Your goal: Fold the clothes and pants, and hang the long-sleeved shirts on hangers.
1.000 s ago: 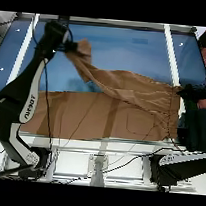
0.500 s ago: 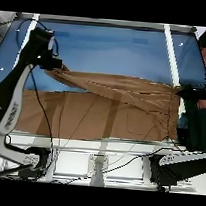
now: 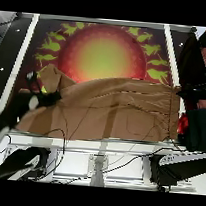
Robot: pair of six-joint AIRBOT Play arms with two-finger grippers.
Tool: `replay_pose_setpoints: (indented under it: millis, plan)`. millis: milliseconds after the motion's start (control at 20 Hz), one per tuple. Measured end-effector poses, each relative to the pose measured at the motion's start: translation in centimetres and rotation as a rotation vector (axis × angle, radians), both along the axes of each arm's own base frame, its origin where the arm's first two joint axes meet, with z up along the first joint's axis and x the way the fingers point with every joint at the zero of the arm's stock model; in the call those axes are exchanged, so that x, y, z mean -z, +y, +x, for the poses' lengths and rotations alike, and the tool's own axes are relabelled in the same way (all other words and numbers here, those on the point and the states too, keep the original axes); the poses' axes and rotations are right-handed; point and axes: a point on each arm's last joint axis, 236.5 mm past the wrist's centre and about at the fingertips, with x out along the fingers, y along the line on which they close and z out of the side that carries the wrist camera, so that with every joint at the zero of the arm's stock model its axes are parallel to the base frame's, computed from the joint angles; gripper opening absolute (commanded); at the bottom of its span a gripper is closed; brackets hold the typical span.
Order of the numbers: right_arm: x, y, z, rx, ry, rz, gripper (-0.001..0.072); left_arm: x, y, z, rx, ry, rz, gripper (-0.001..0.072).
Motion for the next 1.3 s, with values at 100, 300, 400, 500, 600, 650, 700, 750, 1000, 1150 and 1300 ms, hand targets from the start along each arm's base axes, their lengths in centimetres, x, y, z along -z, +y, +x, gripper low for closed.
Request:
replay_pose_setpoints:
  millis: [100, 300, 400, 500, 600, 650, 700, 750, 1000, 1150, 1300]
  plan:
    - [0.0, 0.0, 0.0, -0.001, -0.001, -0.001, 0.0029, 0.9, -0.6, -1.6, -0.066, -0.061, -0.085, 0.0023]
    - [0.0, 0.0, 0.0, -0.001, -0.001, 0.000, 0.0029, -0.4, -1.1, -1.7, -0.101, -0.210, -0.167, 0.0709]
    - [0.0, 0.0, 0.0, -0.001, -0.001, 0.000, 0.0029, -2.6, -1.0, -0.3, -0.060, -0.343, -0.153, 0.0673]
    - [0.0, 0.0, 0.0, -0.001, -0.001, 0.000, 0.0030, -5.5, -0.6, 1.4, -0.020, -0.486, -0.120, 0.0589]
    - [0.0, 0.0, 0.0, -0.001, -0.001, 0.001, 0.0029, -6.9, 0.9, 2.4, -0.029, -0.527, -0.069, 0.0505]
    - [0.0, 0.0, 0.0, -0.001, -0.001, 0.001, 0.0029, -7.0, 2.0, 2.8, -0.034, -0.511, -0.024, 0.0504]
    - [0.0, 0.0, 0.0, -0.001, -0.001, 0.001, 0.0029, -6.9, 3.0, 3.2, -0.037, -0.483, 0.018, 0.0505]
    - [0.0, 0.0, 0.0, -0.001, -0.001, 0.001, 0.0030, -7.0, 3.8, 3.9, -0.034, -0.459, 0.057, 0.0512]
    - [0.0, 0.0, 0.0, 0.000, -0.002, -0.001, 0.0029, -5.2, 4.6, 9.3, 0.012, -0.296, 0.152, 0.0715]
    - [0.0, -0.1, 0.1, 0.001, -0.003, -0.003, 0.0030, -2.5, 3.8, 12.2, 0.070, -0.153, 0.199, 0.0710]
    - [0.0, -0.1, 0.1, 0.002, -0.004, -0.004, 0.0029, 0.3, 3.2, 13.9, 0.139, -0.014, 0.260, 0.0700]
